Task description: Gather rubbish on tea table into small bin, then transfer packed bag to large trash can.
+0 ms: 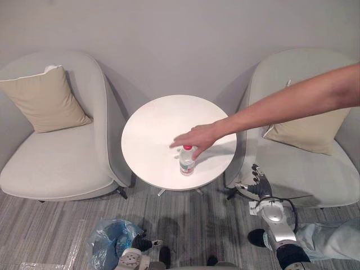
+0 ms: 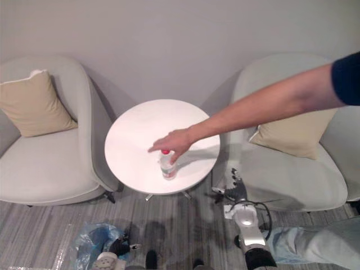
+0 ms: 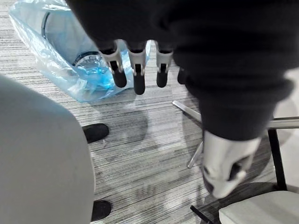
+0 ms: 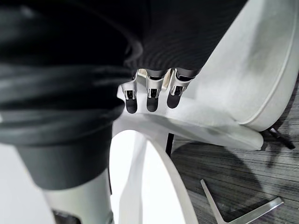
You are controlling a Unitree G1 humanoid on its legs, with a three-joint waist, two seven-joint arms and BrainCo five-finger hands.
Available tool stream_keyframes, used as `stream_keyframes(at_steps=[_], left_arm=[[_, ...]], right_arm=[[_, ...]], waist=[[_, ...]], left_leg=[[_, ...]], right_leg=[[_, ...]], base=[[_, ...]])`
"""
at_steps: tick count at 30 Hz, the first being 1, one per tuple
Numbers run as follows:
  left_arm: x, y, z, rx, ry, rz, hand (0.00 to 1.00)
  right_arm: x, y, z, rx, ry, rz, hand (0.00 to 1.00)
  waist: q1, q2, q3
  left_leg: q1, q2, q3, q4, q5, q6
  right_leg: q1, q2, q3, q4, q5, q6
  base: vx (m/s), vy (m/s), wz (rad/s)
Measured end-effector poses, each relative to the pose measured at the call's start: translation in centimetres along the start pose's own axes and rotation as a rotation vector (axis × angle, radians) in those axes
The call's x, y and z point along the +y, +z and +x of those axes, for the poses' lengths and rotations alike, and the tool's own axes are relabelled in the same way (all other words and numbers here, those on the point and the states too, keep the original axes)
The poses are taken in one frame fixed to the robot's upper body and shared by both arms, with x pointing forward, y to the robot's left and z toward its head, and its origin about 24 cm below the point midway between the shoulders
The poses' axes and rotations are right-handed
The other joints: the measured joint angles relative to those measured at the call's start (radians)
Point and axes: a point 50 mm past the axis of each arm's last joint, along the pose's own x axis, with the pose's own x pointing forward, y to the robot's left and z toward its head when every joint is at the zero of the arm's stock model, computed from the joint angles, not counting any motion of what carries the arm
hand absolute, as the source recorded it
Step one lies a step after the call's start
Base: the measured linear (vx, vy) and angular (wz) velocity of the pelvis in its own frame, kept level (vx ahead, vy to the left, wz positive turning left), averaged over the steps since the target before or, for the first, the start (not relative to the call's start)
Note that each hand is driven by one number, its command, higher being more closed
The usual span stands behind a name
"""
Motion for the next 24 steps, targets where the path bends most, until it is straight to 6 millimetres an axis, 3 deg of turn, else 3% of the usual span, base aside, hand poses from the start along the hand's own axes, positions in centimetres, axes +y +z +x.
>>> stream_keyframes(at_steps=[14, 24], left_arm=[[0.0, 0.4, 0.0, -0.019, -0.02, 0.0, 0.0], [-0.2, 0.6, 0.0, -0.026, -0.023, -0.004, 0.0]], right_arm=[[2.1, 0.9, 0.0, -0.05, 0.172, -0.104, 0.0], [2.9, 2.0, 0.0, -0.116, 0.191, -0.194, 0.0]], waist=[[0.0, 0.004, 0.026], [0.003, 0.017, 0.033]], left_leg=[[0.008, 0.0, -0.006, 0.0, 0.0, 0.0], [-0.014, -0.002, -0.036, 0.0, 0.003, -0.002]], right_leg=[[0.014, 0.0, -0.001, -0.002, -0.001, 0.0], [0.009, 0.001, -0.025, -0.002, -0.003, 0.003]], base=[[-0.01, -0.003, 0.01], [-0.01, -0.011, 0.07]])
